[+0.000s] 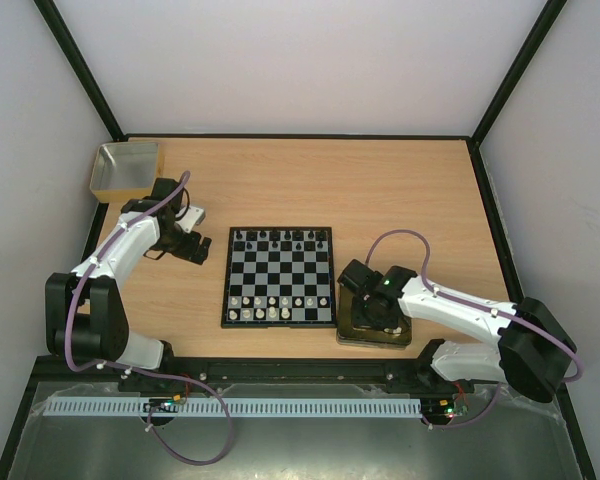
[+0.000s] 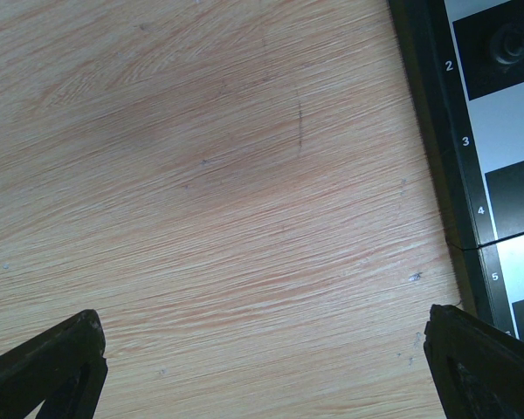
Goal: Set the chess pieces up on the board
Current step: Pick up the chess piece from the storage box.
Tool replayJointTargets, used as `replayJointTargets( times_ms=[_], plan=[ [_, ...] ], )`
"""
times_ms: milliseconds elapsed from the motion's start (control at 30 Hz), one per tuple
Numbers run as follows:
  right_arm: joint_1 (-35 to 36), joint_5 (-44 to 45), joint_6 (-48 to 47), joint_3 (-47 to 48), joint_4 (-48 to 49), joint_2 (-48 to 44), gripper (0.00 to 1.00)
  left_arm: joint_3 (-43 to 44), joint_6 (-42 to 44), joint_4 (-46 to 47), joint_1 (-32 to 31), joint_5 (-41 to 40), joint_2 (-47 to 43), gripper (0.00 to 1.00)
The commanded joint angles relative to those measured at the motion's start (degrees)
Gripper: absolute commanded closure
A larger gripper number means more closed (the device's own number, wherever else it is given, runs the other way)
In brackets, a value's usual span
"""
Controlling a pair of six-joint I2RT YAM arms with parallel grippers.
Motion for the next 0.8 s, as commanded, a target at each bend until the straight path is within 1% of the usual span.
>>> replayJointTargets(
  times_ms=[0, 200, 433, 767],
  plan=[
    [-0.2, 2.2, -0.2, 0.9, -1.1, 0.4, 0.92, -0.1, 0.3, -1.2, 0.4, 0.3, -0.2, 0.01],
    [-0.2, 3.6, -0.7, 2.4, -3.0, 0.5, 0.92, -0.1, 0.3, -1.2, 0.4, 0.3, -0.2, 0.01],
    [-0.2, 8.1, -3.2, 10.2, -8.4, 2.5, 0.93, -0.1, 0.4, -1.2, 0.4, 0.4, -0.3, 0.01],
    [0.6, 9.9, -4.5, 15.7, -8.8, 5.1, 0.95, -0.1, 0.5, -1.4, 0.3, 0.5, 0.4, 0.01]
  ],
)
